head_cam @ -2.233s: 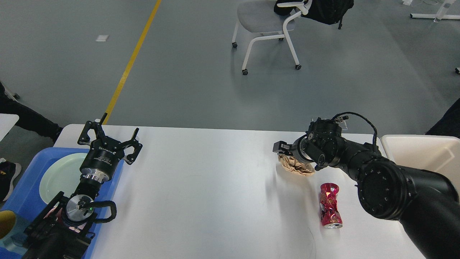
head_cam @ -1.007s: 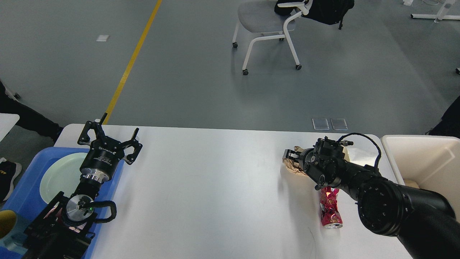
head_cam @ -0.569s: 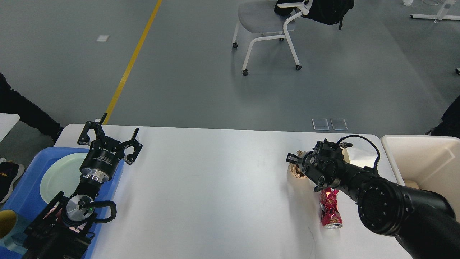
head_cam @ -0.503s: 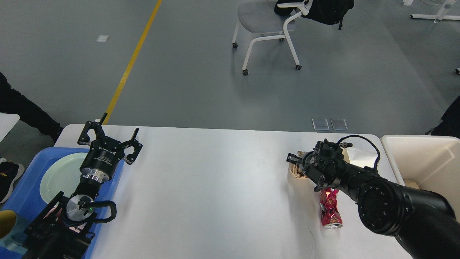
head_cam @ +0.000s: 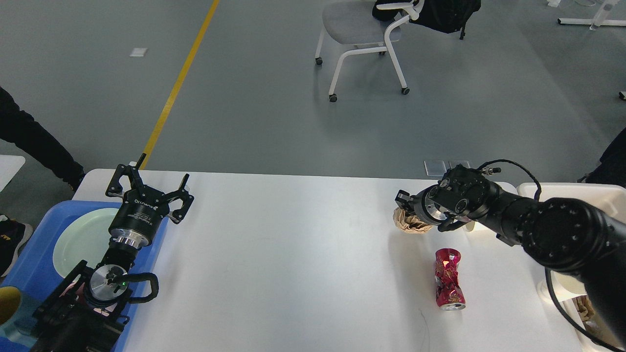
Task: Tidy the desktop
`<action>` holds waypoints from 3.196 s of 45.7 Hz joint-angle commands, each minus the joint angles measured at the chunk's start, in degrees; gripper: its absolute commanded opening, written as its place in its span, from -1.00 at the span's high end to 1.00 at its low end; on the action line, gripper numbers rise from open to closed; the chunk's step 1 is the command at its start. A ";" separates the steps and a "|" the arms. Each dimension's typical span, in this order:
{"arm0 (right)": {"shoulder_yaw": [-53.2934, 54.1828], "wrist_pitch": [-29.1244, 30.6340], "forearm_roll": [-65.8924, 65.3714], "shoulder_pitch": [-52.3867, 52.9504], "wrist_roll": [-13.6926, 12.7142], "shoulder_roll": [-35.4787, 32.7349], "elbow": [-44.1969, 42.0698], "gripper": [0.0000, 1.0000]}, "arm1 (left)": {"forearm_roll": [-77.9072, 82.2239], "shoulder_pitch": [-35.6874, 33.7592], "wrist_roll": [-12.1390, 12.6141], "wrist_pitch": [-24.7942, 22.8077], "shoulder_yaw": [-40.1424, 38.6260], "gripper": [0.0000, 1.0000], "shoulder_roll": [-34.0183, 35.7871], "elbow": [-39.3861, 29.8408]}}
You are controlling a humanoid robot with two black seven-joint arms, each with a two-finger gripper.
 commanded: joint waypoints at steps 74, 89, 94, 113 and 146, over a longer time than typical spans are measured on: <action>-51.06 20.18 0.52 63.84 21.01 -22.75 50.77 1.00 | 0.00 0.00 0.00 0.00 0.00 -0.93 0.00 0.00; -49.22 10.26 0.70 41.00 20.13 -38.40 34.77 1.00 | 0.00 0.00 0.00 0.00 0.00 -0.93 0.00 0.09; -44.13 0.95 0.78 31.07 20.13 -42.18 32.40 1.00 | 0.00 0.00 0.00 0.00 0.09 -0.93 0.00 0.00; -11.88 -5.31 9.92 -16.65 18.90 -39.83 -2.83 1.00 | 0.00 0.00 0.00 0.00 0.00 -0.93 0.00 0.00; 5.19 -12.34 10.01 -43.48 13.28 -21.98 -25.97 1.00 | 0.00 0.00 0.00 0.00 0.00 -0.93 0.00 0.00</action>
